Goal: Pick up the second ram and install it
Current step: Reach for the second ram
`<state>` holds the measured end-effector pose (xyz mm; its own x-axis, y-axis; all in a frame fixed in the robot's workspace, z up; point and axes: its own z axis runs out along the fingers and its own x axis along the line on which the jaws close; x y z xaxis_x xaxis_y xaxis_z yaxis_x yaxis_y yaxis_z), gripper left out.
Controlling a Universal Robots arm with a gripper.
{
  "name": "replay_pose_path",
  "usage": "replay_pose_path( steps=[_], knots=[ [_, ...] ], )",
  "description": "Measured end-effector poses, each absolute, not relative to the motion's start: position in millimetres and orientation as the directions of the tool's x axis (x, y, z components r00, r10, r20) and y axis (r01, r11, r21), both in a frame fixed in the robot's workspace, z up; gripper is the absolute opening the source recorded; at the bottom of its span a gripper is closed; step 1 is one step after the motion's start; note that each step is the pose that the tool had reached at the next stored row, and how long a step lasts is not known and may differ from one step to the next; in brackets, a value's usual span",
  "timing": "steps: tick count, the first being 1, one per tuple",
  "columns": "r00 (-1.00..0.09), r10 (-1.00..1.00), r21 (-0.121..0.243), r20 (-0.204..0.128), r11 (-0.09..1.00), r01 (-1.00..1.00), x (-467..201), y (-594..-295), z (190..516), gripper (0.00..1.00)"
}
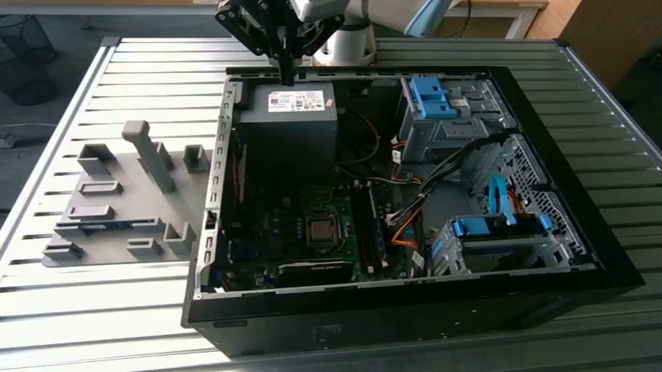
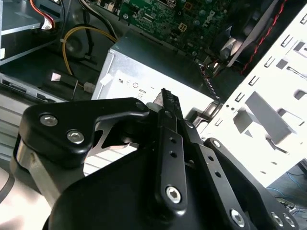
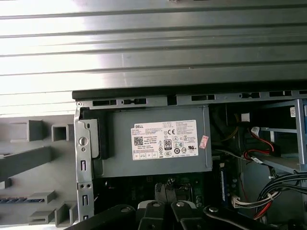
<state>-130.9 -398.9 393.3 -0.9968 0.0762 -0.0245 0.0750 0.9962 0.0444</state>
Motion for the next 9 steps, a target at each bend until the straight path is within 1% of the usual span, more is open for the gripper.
replay_pose_path(
  steps=[9],
  knots=[
    [-0.997, 0.076, 0.044, -0.024, 0.996, 0.075, -138.6, -398.9, 393.3, 0.11]
  ],
)
